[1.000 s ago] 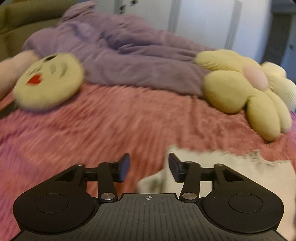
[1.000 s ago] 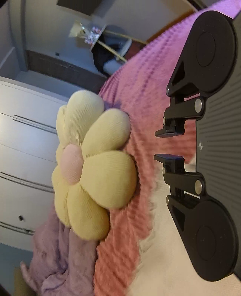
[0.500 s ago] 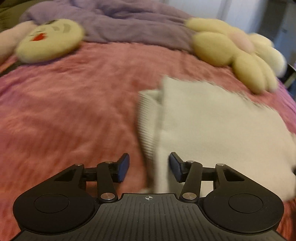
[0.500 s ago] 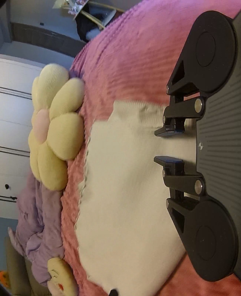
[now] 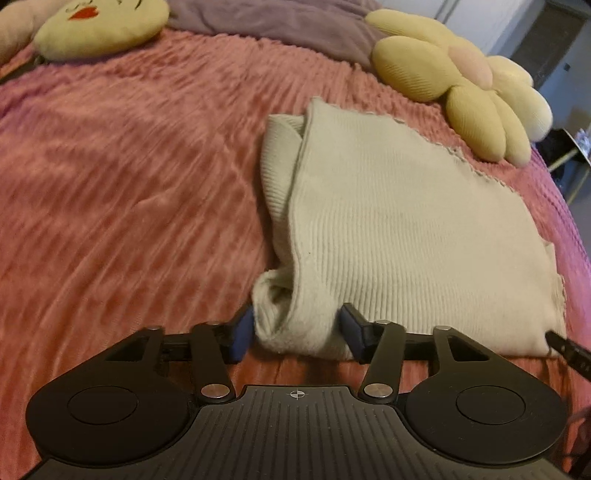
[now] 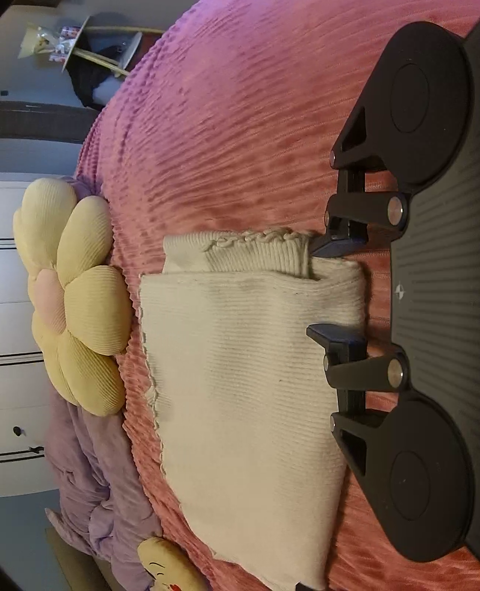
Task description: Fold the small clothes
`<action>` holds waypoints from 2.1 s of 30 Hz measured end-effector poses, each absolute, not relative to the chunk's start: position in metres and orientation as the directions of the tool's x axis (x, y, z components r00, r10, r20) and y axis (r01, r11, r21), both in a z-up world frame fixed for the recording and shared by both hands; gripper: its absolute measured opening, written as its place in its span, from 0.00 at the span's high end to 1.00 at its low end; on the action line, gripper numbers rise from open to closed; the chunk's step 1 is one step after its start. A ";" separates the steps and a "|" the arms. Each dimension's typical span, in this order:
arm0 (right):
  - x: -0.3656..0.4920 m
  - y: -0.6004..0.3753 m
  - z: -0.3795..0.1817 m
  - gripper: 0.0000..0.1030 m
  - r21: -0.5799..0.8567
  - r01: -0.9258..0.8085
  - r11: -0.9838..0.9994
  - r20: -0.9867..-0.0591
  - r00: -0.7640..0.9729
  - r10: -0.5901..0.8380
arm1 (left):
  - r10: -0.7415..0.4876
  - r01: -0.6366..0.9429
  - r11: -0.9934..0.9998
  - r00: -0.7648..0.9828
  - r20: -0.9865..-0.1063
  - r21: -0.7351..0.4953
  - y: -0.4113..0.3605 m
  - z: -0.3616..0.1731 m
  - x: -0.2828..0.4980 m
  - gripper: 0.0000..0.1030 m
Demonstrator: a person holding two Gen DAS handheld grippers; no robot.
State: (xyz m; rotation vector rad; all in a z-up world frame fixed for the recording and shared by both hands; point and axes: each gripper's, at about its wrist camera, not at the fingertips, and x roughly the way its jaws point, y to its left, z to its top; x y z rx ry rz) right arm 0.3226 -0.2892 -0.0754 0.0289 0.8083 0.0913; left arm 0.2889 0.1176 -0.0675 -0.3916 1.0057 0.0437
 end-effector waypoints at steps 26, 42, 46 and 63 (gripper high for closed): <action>0.312 -0.299 -0.063 0.55 -0.056 0.007 0.998 -0.658 0.752 -0.042 | -0.030 -0.254 0.937 0.623 -0.781 -0.238 0.138 -0.039 0.273 0.27; 0.375 -0.234 -0.076 0.65 -0.104 -0.196 0.975 -0.631 0.771 0.088 | 0.019 -0.243 0.956 0.617 -0.787 -0.167 0.096 -0.066 0.349 0.28; 0.382 -0.250 -0.090 0.64 -0.112 -0.222 0.969 -0.626 0.773 0.105 | 0.024 -0.327 0.921 0.587 -0.809 -0.210 0.116 -0.086 0.353 0.14; 0.299 -0.219 -0.066 0.49 -0.088 -0.219 0.972 -0.618 0.777 0.120 | -0.381 -0.166 0.824 0.545 -0.747 -0.542 0.148 -0.079 0.296 0.24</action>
